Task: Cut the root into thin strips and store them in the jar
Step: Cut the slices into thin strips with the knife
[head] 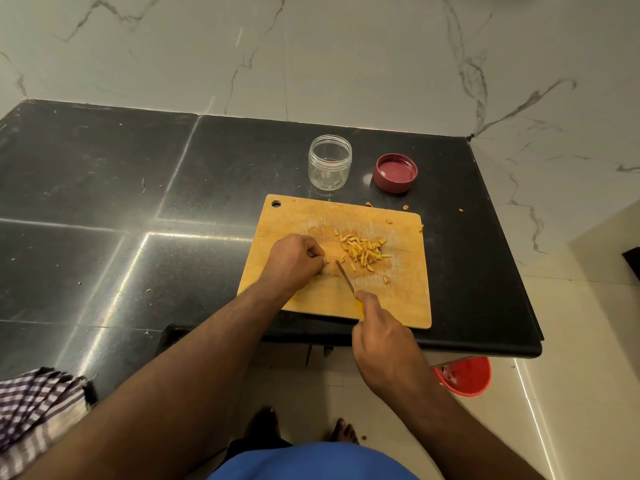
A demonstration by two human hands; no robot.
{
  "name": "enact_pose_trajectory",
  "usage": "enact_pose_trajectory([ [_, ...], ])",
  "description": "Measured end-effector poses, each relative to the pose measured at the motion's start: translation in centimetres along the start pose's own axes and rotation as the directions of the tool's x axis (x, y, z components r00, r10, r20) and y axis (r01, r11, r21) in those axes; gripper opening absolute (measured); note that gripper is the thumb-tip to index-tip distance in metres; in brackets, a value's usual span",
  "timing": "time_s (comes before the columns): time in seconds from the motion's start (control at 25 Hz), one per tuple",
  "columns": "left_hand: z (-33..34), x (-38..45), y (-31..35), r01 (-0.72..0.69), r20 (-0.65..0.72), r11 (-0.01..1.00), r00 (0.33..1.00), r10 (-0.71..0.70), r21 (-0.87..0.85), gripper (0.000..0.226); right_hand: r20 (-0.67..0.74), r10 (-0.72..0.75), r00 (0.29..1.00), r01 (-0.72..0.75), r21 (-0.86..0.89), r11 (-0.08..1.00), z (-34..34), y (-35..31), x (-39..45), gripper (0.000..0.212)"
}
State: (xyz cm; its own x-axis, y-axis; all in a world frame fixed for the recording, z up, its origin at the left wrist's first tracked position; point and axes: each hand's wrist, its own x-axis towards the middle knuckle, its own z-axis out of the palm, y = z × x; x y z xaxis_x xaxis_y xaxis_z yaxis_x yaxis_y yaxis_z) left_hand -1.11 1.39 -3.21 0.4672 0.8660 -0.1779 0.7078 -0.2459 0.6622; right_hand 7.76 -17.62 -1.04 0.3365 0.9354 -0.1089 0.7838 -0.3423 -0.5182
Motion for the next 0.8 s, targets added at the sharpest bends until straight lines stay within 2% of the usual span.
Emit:
enact_pose_trajectory([
  [0.2, -0.1, -0.1, -0.2, -0.020, -0.005, 0.999, 1.000, 0.020, 0.027, 0.021, -0.003, -0.023, 1.000, 0.023, 0.056, 0.998, 0.0, -0.6, 0.9, 0.044],
  [0.56, 0.0, -0.2, 0.2, -0.008, -0.011, 1.000, 1.000, 0.008, 0.016, 0.013, 0.063, -0.008, 0.998, 0.008, -0.004, 1.000, 0.4, -1.5, 2.8, 0.044],
  [0.8, 0.2, -0.1, -0.1, 0.023, -0.011, 1.000, 1.000, -0.023, -0.003, 0.008, 0.062, -0.012, 0.998, 0.012, -0.003, 1.000, 0.0, -0.9, 0.7, 0.041],
])
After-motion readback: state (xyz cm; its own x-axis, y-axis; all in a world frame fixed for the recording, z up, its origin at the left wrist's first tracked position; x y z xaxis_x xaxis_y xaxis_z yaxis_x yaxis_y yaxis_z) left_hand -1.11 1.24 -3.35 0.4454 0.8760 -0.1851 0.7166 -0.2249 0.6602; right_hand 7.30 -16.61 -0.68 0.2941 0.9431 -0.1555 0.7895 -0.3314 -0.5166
